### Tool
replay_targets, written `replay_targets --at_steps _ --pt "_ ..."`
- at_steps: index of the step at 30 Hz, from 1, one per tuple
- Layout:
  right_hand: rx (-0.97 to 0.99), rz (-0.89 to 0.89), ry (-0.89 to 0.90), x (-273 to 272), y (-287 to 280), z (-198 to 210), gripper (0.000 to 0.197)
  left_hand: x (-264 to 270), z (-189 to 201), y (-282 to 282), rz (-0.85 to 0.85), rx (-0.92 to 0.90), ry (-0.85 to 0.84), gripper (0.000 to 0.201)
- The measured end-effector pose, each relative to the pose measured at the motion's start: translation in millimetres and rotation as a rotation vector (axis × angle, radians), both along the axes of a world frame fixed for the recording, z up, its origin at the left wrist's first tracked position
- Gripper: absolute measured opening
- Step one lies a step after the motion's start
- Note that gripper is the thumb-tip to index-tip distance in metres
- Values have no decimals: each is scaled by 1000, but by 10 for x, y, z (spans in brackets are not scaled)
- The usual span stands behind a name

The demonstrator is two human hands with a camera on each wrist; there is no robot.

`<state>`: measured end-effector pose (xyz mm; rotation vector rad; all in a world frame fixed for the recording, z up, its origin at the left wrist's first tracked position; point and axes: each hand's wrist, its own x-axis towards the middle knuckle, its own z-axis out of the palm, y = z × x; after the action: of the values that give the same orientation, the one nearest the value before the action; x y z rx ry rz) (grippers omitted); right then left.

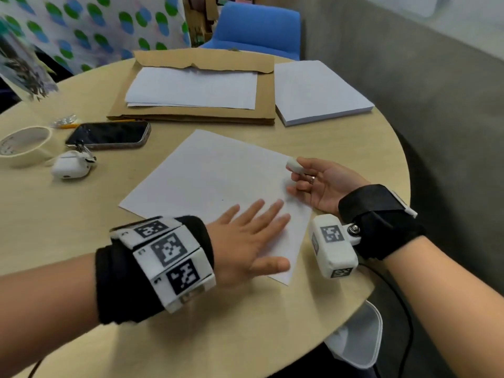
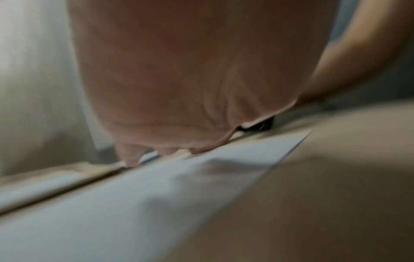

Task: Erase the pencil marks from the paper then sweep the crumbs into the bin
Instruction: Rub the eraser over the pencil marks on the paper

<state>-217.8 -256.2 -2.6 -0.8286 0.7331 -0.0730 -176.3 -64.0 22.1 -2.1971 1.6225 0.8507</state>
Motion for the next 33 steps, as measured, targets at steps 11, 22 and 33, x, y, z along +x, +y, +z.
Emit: replay_targets --at_steps 11,22,33 --pt "-14 -16 -2 -16 41 11 18 351 34 150 178 77 -150 115" --pt "-54 -48 18 -22 115 43 14 853 67 73 464 102 -410 95" --pt "30 -127 61 -127 227 106 13 905 -65 -507 291 45 -156 126"
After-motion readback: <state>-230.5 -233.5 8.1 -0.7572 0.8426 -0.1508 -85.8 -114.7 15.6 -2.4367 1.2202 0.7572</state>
